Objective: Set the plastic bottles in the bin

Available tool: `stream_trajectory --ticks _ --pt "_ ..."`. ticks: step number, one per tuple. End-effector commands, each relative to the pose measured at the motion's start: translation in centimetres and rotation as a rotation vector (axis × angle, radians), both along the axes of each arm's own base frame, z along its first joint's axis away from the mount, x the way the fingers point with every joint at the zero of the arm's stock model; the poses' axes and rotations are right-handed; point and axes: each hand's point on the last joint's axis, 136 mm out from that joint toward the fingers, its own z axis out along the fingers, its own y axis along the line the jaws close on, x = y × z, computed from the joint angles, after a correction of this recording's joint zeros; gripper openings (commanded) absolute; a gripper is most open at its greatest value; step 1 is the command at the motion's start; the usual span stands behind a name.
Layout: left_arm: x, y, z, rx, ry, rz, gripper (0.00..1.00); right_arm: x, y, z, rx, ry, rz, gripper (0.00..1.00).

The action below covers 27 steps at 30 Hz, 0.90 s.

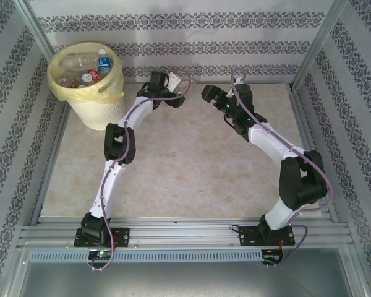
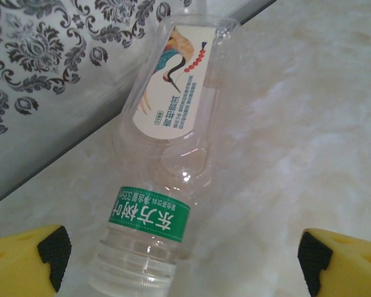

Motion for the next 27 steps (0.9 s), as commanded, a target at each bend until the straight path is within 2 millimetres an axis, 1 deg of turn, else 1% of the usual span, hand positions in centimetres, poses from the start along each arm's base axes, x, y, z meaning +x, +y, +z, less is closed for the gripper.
stream_trajectory --ticks 1,4,8,10,14,18,23,25,27 --pt "1.3 1.6 -0.4 0.025 -0.035 0.020 0.92 -0.3 -1.0 1.5 -0.034 -0.036 -0.022 0.98" --pt "1.6 1.3 -0.9 0.012 -0.039 0.017 0.90 -0.4 -1.1 1.6 -0.041 -0.035 -0.023 0.98" --pt "2.0 1.5 -1.7 -0.014 -0.035 0.033 0.87 -0.3 -1.1 1.4 -0.041 -0.028 -0.024 0.98" --pt "2.3 1.7 -2.1 -0.025 -0.035 0.038 0.84 -0.3 -1.0 1.5 -0.041 -0.027 -0.024 0.98" --pt "2.5 1.7 -1.8 -0.048 -0.044 0.037 0.77 -0.1 -1.0 1.4 -0.040 -0.025 -0.026 0.98" --pt "2.8 2.1 -1.6 -0.064 -0.048 0.044 0.66 0.1 -0.9 1.3 -0.033 -0.019 -0.024 0.98" --pt "2.4 1.7 -1.5 -0.085 -0.026 0.031 0.55 0.2 -0.5 1.3 -0.019 -0.012 -0.014 0.98" --pt "2.2 1.5 -1.5 -0.096 -0.014 0.023 0.52 0.1 -0.5 1.5 -0.018 -0.017 -0.014 0.98" --pt "2.1 1.2 -1.4 -0.106 -0.009 0.013 0.52 -0.1 -0.4 1.7 -0.021 -0.022 -0.012 0.98"
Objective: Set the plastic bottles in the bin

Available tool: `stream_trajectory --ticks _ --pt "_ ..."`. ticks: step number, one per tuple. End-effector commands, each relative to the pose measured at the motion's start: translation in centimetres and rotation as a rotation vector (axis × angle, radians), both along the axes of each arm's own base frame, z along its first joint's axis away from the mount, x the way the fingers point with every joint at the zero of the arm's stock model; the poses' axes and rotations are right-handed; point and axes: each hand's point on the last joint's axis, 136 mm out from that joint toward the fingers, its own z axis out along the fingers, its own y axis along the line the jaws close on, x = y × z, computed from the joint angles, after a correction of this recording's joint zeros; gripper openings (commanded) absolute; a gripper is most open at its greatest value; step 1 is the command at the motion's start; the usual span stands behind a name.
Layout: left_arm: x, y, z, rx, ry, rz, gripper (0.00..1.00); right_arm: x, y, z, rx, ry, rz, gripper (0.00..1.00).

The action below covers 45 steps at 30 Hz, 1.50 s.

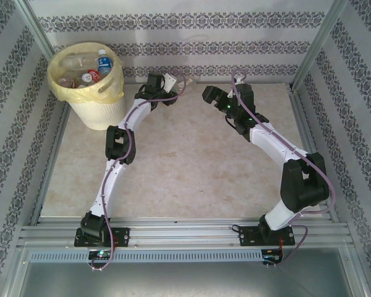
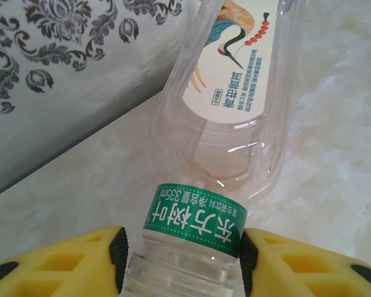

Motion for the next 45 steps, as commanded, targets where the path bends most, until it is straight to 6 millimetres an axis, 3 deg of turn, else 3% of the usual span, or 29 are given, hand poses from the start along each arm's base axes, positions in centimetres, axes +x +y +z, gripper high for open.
stream_trajectory --ticks 1,3,5,12,18,22,27,34,40,43,45 --pt "0.2 -0.4 0.7 -0.044 -0.010 -0.024 0.55 0.3 -0.2 2.0 0.008 -0.043 -0.013 0.98" --pt "0.1 -0.5 0.5 -0.034 -0.010 -0.022 0.65 0.1 -0.3 2.2 0.003 -0.048 -0.017 0.98" --pt "0.1 -0.4 0.3 -0.028 -0.010 -0.024 0.69 0.0 -0.5 2.3 -0.004 -0.053 -0.022 0.98" --pt "-0.5 -0.5 -0.1 0.000 0.015 -0.044 0.60 -0.2 -0.9 2.7 -0.023 -0.066 -0.034 0.98" --pt "-1.6 0.0 -0.7 0.025 0.083 -0.045 0.43 -0.2 -0.9 3.3 -0.021 -0.076 -0.033 0.98" --pt "-2.2 0.1 0.8 0.009 0.102 -0.030 0.37 -0.6 -1.0 3.7 -0.027 -0.087 -0.031 0.98" --pt "-3.8 0.5 3.0 -0.022 0.136 0.021 0.37 -1.5 -1.5 4.6 -0.030 -0.110 -0.040 0.98" --pt "-10.0 1.5 3.2 0.029 0.194 0.135 0.37 -3.3 -2.4 5.2 -0.035 -0.134 -0.058 0.98" --pt "-17.7 3.0 1.0 0.062 0.302 0.253 0.39 -4.7 -3.0 5.5 -0.031 -0.149 -0.071 0.98" --pt "-20.8 3.9 0.5 0.129 0.319 0.319 0.50 -5.1 -3.3 5.7 -0.038 -0.158 -0.076 0.98" --pt "-21.7 4.1 1.0 0.106 0.347 0.343 0.69 -5.3 -3.3 5.8 -0.042 -0.160 -0.073 0.98"
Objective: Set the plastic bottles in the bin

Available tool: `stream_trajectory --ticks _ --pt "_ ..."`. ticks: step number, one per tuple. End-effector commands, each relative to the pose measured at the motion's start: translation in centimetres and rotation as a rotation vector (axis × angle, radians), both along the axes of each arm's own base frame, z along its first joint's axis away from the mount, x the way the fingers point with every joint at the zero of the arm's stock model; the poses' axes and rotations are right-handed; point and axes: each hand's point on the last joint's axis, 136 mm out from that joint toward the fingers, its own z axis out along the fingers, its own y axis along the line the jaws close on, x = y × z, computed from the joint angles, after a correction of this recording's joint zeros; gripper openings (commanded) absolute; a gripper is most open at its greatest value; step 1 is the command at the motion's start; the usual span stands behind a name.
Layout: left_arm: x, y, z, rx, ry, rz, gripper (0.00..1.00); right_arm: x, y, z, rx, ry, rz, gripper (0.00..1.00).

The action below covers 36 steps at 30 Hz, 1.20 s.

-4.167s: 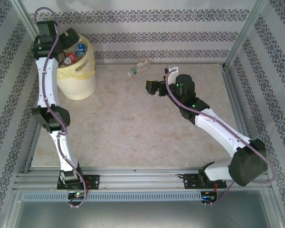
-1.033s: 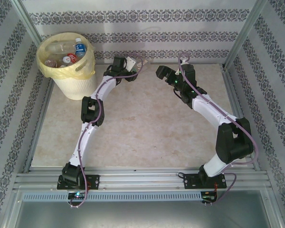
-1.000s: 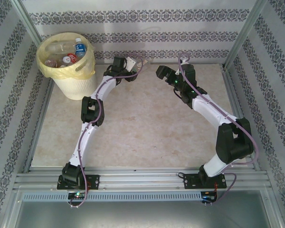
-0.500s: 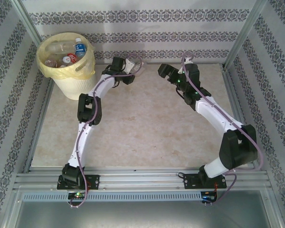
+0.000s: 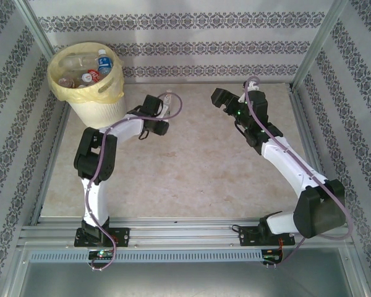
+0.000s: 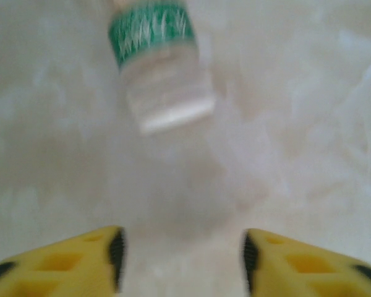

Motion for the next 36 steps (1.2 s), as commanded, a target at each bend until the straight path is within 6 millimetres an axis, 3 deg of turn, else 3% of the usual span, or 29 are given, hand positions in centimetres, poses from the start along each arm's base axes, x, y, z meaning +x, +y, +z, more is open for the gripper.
stream_trajectory --ticks 1,5,7,13,17,22,28,34,36 --pt "-0.3 0.7 2.3 -0.012 -0.036 0.120 0.74 -0.6 -0.6 1.3 -0.019 -0.049 -0.016 0.98" --pt "1.6 0.3 4.9 -0.084 -0.061 0.225 1.00 -0.6 -0.7 1.2 -0.025 -0.046 -0.022 0.98" --pt "3.2 -0.3 5.4 -0.123 -0.059 0.272 1.00 -0.6 -0.8 1.1 -0.027 -0.047 -0.026 0.98" --pt "8.6 -0.7 3.9 -0.076 -0.011 0.402 1.00 -0.4 -0.9 1.1 -0.041 -0.049 -0.033 0.98" --pt "11.2 -1.0 3.6 -0.083 -0.017 0.483 1.00 -0.4 -1.1 0.9 -0.052 -0.046 -0.039 0.98" --pt "13.0 0.1 2.8 -0.147 -0.053 0.626 1.00 -0.4 -1.2 0.9 -0.053 -0.045 -0.044 0.98" --pt "14.5 -0.3 0.6 -0.202 -0.055 0.639 1.00 -0.4 -1.2 1.0 -0.064 -0.042 -0.039 0.98" --pt "16.2 1.1 -1.8 -0.238 -0.068 0.693 0.99 -0.6 -1.5 0.8 -0.080 -0.038 -0.048 0.98" --pt "16.6 1.3 -2.5 -0.263 -0.059 0.700 0.95 -0.7 -1.5 0.6 -0.085 -0.034 -0.050 0.98"
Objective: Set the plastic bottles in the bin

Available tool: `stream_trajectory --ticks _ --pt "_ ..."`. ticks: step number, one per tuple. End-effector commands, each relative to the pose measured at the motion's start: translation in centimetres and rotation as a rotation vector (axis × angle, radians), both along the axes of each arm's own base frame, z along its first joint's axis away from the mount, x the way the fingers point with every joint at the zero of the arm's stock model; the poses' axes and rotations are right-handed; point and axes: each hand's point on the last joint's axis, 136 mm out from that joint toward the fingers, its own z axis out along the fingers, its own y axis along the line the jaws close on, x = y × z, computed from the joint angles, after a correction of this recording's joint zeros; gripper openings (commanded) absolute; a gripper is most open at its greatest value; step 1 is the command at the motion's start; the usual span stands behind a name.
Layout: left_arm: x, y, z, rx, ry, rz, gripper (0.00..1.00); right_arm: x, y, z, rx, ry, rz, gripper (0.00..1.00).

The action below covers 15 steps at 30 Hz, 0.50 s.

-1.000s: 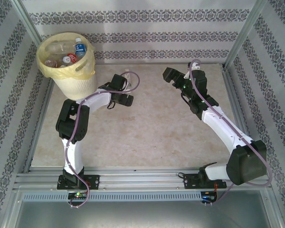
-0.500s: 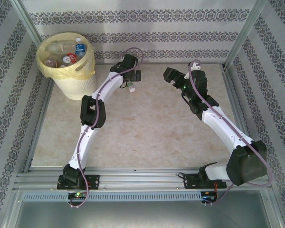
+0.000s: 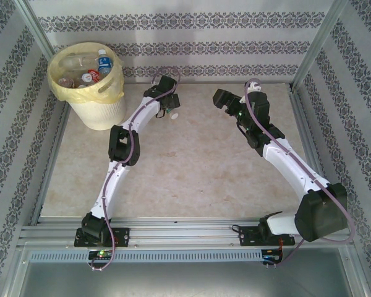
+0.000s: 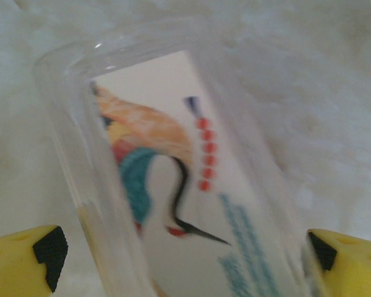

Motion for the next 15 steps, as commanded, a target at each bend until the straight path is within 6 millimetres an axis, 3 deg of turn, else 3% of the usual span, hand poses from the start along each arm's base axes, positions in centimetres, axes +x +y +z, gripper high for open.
stream_trajectory --ticks 1,5,8,13,15 --pt "1.5 1.4 -1.1 -0.057 -0.019 0.052 0.91 -0.3 -0.8 0.4 -0.028 -0.017 -0.028 0.98" --pt "1.9 0.6 -0.3 -0.094 -0.033 -0.012 0.75 -0.2 -0.8 0.7 -0.027 -0.020 -0.029 0.98" --pt "1.7 0.1 1.6 -0.084 -0.048 -0.072 0.65 -0.1 -0.7 0.7 -0.026 -0.019 -0.025 0.98" --pt "-0.4 0.4 6.4 -0.025 -0.066 -0.147 0.51 -0.2 -0.6 0.9 -0.017 -0.025 -0.021 0.98" --pt "-2.3 0.0 9.5 -0.024 -0.087 -0.199 0.49 -0.3 -0.7 1.0 -0.012 -0.032 -0.023 0.98"
